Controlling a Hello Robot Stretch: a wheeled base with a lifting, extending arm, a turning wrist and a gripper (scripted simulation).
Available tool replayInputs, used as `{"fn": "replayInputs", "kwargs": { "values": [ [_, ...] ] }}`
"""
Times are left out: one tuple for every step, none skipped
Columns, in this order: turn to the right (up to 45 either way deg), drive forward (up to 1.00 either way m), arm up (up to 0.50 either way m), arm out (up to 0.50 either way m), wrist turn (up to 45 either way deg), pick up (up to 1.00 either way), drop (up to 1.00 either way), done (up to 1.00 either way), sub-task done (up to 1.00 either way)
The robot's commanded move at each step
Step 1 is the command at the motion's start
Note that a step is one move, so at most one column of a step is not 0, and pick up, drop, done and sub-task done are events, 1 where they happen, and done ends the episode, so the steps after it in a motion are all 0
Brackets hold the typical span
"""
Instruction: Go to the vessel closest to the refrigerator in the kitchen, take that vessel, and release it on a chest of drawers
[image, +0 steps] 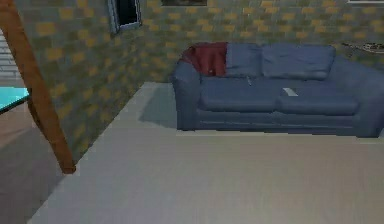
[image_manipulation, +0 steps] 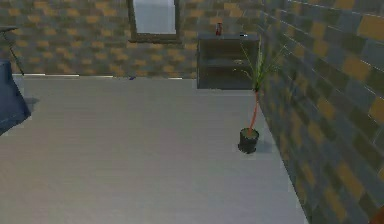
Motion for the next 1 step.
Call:
{"fn": "replayInputs", "kwargs": {
  "values": [
    [45.0, 0.0, 0.0, 0.0, 0.0, 0.0, 0.0, 0.0, 0.0]
  ]
}}
